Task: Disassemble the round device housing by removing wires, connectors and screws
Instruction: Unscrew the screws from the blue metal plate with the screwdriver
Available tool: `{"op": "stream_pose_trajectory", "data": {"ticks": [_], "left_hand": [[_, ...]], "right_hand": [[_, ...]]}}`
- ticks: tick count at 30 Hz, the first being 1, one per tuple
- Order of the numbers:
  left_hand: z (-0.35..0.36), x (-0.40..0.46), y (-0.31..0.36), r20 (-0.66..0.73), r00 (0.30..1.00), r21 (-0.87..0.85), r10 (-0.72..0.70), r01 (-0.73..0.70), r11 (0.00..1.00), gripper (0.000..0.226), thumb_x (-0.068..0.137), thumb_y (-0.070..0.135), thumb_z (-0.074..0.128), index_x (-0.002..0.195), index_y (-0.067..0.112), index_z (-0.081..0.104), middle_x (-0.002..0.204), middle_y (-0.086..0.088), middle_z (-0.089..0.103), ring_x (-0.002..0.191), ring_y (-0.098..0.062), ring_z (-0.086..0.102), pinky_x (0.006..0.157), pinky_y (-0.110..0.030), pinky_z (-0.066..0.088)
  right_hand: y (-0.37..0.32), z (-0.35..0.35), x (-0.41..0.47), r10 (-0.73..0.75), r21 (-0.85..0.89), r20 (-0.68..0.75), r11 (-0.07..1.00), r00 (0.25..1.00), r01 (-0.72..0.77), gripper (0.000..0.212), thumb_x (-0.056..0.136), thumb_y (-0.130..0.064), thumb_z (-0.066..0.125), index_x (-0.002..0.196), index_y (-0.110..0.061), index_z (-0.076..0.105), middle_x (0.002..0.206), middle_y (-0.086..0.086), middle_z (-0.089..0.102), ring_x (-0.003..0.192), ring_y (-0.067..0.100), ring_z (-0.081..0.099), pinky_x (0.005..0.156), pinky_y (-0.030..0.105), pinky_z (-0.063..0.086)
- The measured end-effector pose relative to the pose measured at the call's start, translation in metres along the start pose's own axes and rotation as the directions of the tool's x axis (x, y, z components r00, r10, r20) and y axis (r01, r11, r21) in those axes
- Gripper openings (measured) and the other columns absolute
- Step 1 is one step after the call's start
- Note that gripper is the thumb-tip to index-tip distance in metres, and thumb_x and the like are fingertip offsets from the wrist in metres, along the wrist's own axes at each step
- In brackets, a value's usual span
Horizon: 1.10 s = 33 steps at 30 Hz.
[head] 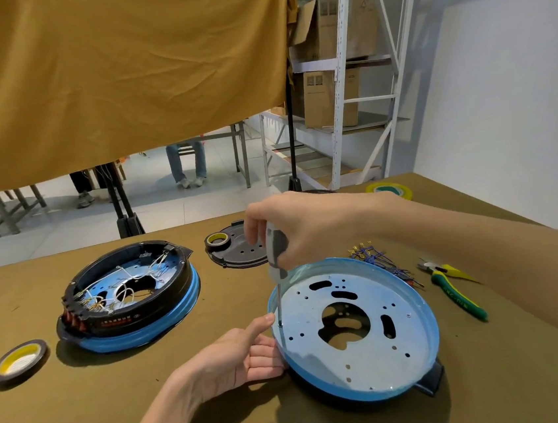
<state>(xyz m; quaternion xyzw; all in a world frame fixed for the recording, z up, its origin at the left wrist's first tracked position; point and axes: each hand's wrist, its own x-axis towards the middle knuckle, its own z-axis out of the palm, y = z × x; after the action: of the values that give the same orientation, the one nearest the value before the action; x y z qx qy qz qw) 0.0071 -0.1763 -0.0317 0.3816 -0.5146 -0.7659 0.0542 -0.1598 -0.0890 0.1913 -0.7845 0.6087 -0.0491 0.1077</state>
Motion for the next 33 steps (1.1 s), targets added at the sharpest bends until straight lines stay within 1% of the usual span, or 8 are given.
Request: {"op": "stream_pose_trajectory", "data": {"ticks": [3, 5, 10, 16, 19, 22, 28, 33], "left_hand": [[0.000, 0.001, -0.001, 0.000, 1.000, 0.007, 0.004, -0.004, 1.000, 0.092, 0.054, 0.063, 0.090, 0.112, -0.005, 0.067, 0.112, -0.026, 0.074, 0.097, -0.031, 0.076, 0.079, -0.034, 0.063], [0.000, 0.002, -0.001, -0.003, 1.000, 0.005, 0.001, -0.001, 1.000, 0.087, 0.057, 0.062, 0.088, 0.110, -0.004, 0.068, 0.110, -0.026, 0.074, 0.095, -0.030, 0.075, 0.079, -0.034, 0.063], [0.002, 0.003, -0.001, -0.013, 1.000, 0.014, -0.005, 0.005, 1.000, 0.088, 0.060, 0.064, 0.086, 0.111, -0.005, 0.067, 0.108, -0.025, 0.075, 0.094, -0.029, 0.076, 0.079, -0.034, 0.063], [0.003, 0.002, 0.000, -0.015, 1.000, 0.001, -0.007, 0.008, 1.000, 0.081, 0.064, 0.060, 0.081, 0.112, -0.004, 0.065, 0.102, -0.023, 0.076, 0.087, -0.027, 0.076, 0.076, -0.033, 0.063], [0.003, 0.002, 0.001, -0.018, 1.000, 0.001, -0.011, 0.011, 1.000, 0.077, 0.062, 0.058, 0.081, 0.107, -0.003, 0.065, 0.096, -0.021, 0.076, 0.082, -0.025, 0.076, 0.072, -0.032, 0.063], [0.003, 0.003, 0.001, -0.025, 1.000, 0.011, -0.019, 0.019, 1.000, 0.081, 0.060, 0.059, 0.081, 0.110, -0.004, 0.065, 0.101, -0.023, 0.076, 0.085, -0.027, 0.077, 0.072, -0.032, 0.063], [0.001, 0.004, -0.002, -0.027, 1.000, 0.034, 0.002, -0.001, 0.999, 0.085, 0.056, 0.062, 0.084, 0.108, -0.003, 0.066, 0.103, -0.023, 0.076, 0.089, -0.028, 0.077, 0.077, -0.033, 0.063], [-0.001, 0.004, -0.002, -0.019, 1.000, 0.050, 0.000, 0.001, 0.999, 0.092, 0.051, 0.065, 0.089, 0.109, -0.002, 0.066, 0.107, -0.024, 0.076, 0.092, -0.029, 0.076, 0.077, -0.033, 0.063]], "right_hand": [[0.000, 0.012, 0.004, 0.079, -0.332, -0.191, 0.933, 0.978, -0.141, 0.046, 0.096, -0.061, 0.055, 0.109, -0.018, 0.051, 0.079, -0.003, 0.053, 0.073, 0.018, 0.056, 0.058, 0.036, 0.044], [0.002, 0.014, 0.006, 0.099, -0.417, -0.244, 0.888, 0.965, -0.196, 0.046, 0.099, -0.060, 0.051, 0.104, -0.014, 0.050, 0.077, 0.000, 0.053, 0.069, 0.020, 0.053, 0.053, 0.032, 0.033], [0.006, -0.005, -0.004, 0.059, 0.041, 0.047, 0.997, 0.997, -0.061, 0.047, 0.087, -0.023, 0.078, 0.122, -0.026, 0.047, 0.101, -0.004, 0.065, 0.087, 0.014, 0.064, 0.066, 0.034, 0.055], [0.003, 0.012, 0.005, 0.095, -0.387, -0.242, 0.903, 0.966, -0.186, 0.047, 0.101, -0.058, 0.048, 0.102, -0.011, 0.055, 0.074, 0.001, 0.051, 0.065, 0.018, 0.053, 0.049, 0.032, 0.036], [0.007, 0.006, 0.003, 0.047, -0.176, -0.142, 0.982, 0.989, -0.072, 0.026, 0.094, -0.038, 0.067, 0.107, -0.019, 0.056, 0.081, -0.005, 0.056, 0.075, 0.015, 0.058, 0.053, 0.030, 0.039], [0.006, 0.000, 0.000, 0.020, -0.005, -0.016, 1.000, 1.000, -0.020, 0.038, 0.085, -0.029, 0.079, 0.114, -0.027, 0.053, 0.087, -0.014, 0.061, 0.080, 0.004, 0.058, 0.060, 0.027, 0.049], [0.001, 0.015, 0.009, 0.059, -0.394, -0.248, 0.906, 0.967, -0.156, 0.051, 0.099, -0.059, 0.051, 0.098, -0.010, 0.061, 0.074, 0.005, 0.058, 0.062, 0.021, 0.056, 0.047, 0.032, 0.039], [0.000, 0.001, 0.005, -0.003, -0.081, -0.012, 0.997, 1.000, 0.002, 0.040, 0.086, -0.022, 0.077, 0.120, -0.022, 0.057, 0.104, -0.001, 0.061, 0.091, 0.018, 0.058, 0.070, 0.037, 0.054]]}}
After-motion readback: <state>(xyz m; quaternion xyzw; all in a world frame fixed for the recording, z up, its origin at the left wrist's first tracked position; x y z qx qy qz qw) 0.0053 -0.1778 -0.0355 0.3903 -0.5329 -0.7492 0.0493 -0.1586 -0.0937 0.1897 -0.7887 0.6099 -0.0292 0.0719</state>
